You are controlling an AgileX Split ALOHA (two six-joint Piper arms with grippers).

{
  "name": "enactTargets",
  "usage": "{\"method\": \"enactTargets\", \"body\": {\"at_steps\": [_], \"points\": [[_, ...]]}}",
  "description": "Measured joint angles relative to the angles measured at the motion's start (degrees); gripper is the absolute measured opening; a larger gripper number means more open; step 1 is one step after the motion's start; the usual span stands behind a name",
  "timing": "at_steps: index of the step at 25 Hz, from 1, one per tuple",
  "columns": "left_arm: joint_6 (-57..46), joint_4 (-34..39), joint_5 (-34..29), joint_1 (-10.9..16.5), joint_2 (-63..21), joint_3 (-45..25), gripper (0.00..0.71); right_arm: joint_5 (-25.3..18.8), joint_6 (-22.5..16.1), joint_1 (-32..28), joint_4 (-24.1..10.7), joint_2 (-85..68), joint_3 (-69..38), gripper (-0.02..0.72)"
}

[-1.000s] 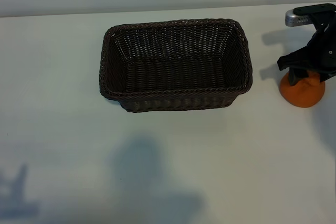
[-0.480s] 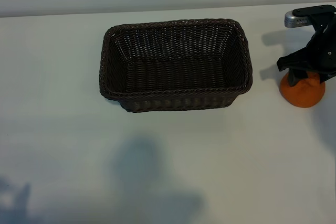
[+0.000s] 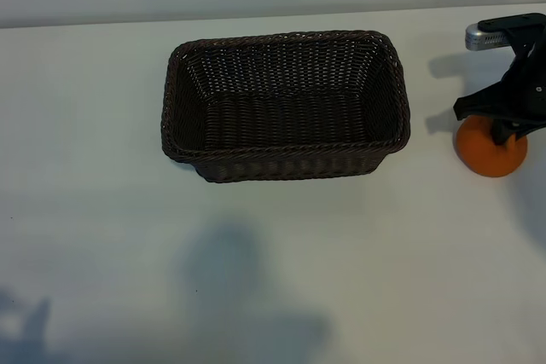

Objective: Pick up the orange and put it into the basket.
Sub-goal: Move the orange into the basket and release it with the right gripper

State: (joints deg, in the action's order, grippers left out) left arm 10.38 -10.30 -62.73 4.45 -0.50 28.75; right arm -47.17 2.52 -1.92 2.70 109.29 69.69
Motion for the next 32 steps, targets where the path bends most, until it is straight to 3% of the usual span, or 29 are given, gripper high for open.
{"method": "enactTargets", "body": {"at_steps": [10,15,18,32], "points": [[0.0,0.0,0.0,0.0,0.0,0.0,0.594,-15.6,-0.5,0.0,-0.8,-6.4,15.1,0.099],[0.0,0.0,0.0,0.0,0.0,0.0,0.594,-22.3,-0.6,0.2,0.4,-7.4,24.0,0.098],[0.0,0.0,0.0,0.0,0.0,0.0,0.594,-23.0,-0.7,2.0,1.2,-7.4,27.1,0.095],[0.0,0.0,0.0,0.0,0.0,0.0,0.594,-23.2,-2.8,22.5,3.4,1.5,38.3,0.095]]}}
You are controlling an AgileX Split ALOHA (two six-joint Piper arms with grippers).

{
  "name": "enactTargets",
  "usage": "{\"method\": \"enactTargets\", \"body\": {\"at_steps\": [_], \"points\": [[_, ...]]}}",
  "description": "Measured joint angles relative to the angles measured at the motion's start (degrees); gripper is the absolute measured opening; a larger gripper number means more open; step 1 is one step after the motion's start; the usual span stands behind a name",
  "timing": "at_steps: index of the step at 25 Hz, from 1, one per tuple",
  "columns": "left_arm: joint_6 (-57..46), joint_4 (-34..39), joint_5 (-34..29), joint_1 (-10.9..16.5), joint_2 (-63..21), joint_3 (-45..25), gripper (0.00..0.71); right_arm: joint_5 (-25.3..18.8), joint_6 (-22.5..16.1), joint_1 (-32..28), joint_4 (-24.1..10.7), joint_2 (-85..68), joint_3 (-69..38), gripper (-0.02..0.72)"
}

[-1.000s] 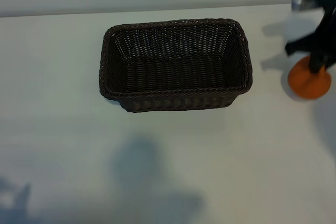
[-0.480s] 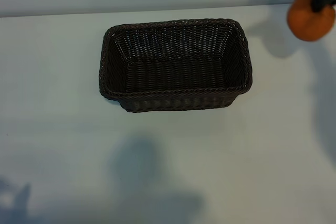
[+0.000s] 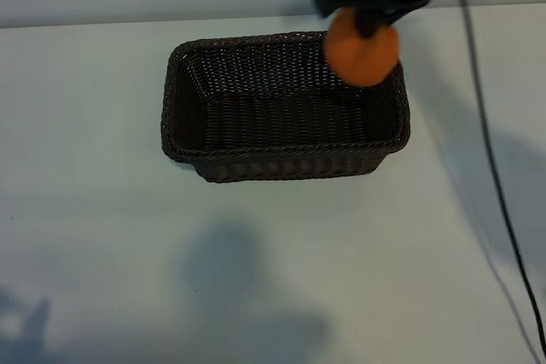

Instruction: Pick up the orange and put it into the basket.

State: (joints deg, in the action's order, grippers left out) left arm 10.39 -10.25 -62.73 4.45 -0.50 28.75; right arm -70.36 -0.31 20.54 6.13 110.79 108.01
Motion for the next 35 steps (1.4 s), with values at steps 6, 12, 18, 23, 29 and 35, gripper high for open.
{"method": "enactTargets", "body": {"at_steps": [6,12,18,23,29,35], "points": [[0.0,0.0,0.0,0.0,0.0,0.0,0.594,0.1,-0.1,3.4,0.0,6.6,1.1,0.095],[0.0,0.0,0.0,0.0,0.0,0.0,0.594,0.9,-0.1,4.0,-0.4,11.3,1.1,0.095],[0.0,0.1,0.0,0.0,0.0,0.0,0.594,1.5,-0.1,4.0,-0.2,14.1,1.2,0.095],[-0.1,0.1,0.0,0.0,0.0,0.0,0.594,1.5,-0.1,4.0,-0.2,14.2,1.2,0.116],[-0.1,0.1,0.0,0.0,0.0,0.0,0.594,1.4,1.1,4.0,0.7,13.8,1.2,0.363],[-0.1,0.1,0.0,0.0,0.0,0.0,0.594,0.4,1.9,4.0,0.9,10.1,5.6,0.563]]}}
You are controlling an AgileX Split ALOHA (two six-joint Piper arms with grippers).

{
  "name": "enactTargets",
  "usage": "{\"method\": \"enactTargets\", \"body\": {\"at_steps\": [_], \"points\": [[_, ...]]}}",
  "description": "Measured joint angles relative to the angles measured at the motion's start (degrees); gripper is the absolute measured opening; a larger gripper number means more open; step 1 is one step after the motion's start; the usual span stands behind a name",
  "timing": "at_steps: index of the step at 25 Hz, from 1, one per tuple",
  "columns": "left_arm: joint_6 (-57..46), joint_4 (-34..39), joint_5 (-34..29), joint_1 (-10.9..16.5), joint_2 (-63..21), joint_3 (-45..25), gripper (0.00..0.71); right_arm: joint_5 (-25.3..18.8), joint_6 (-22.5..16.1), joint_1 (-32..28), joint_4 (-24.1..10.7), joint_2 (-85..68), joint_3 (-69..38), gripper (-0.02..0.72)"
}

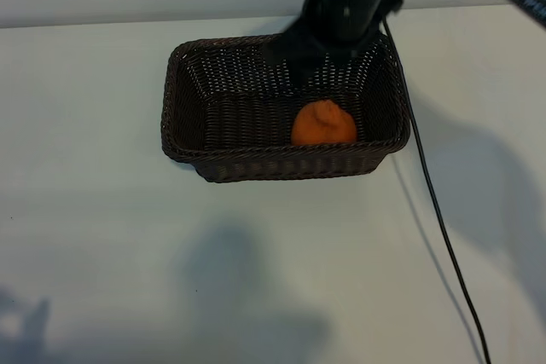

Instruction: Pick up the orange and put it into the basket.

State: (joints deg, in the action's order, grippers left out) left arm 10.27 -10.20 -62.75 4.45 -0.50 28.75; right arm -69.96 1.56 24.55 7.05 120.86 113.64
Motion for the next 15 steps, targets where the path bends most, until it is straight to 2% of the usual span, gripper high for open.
{"method": "enactTargets", "body": {"at_steps": [3,8,15], "points": [[0.0,0.0,0.0,0.0,0.0,0.0,0.594,0.0,0.0,0.0,-0.1,-0.5,3.0,0.561],[0.0,0.0,0.0,0.0,0.0,0.0,0.594,-0.2,0.1,-2.3,-2.4,-0.5,3.6,0.558],[0.0,0.0,0.0,0.0,0.0,0.0,0.593,-0.2,1.0,-19.3,-3.6,-0.5,3.6,0.558]]}}
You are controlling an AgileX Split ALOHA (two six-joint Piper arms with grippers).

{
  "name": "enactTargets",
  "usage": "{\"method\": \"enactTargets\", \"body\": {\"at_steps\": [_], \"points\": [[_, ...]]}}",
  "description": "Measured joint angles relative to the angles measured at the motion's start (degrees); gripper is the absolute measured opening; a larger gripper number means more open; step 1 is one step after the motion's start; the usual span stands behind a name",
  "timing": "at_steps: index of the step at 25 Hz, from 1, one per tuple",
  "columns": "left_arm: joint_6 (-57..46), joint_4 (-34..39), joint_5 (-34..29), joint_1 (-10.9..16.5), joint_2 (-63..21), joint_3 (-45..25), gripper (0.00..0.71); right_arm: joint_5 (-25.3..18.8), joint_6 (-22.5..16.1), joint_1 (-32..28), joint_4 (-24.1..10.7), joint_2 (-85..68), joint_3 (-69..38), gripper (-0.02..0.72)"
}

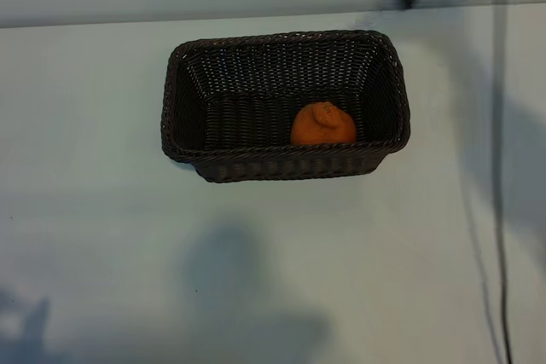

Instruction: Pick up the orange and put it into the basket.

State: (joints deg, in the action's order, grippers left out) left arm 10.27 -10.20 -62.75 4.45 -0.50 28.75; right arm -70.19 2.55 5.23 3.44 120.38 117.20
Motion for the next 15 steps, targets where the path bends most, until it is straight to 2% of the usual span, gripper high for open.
{"method": "enactTargets", "body": {"at_steps": [3,7,15], "points": [[0.0,0.0,0.0,0.0,0.0,0.0,0.593,0.0,0.1,-8.6,0.0,0.0,0.0,0.558],[0.0,0.0,0.0,0.0,0.0,0.0,0.593,0.0,1.4,-15.6,1.8,0.0,0.0,0.558],[0.1,0.0,0.0,0.0,0.0,0.0,0.593,0.0,2.5,-17.2,4.1,-5.7,-0.3,0.558]]}}
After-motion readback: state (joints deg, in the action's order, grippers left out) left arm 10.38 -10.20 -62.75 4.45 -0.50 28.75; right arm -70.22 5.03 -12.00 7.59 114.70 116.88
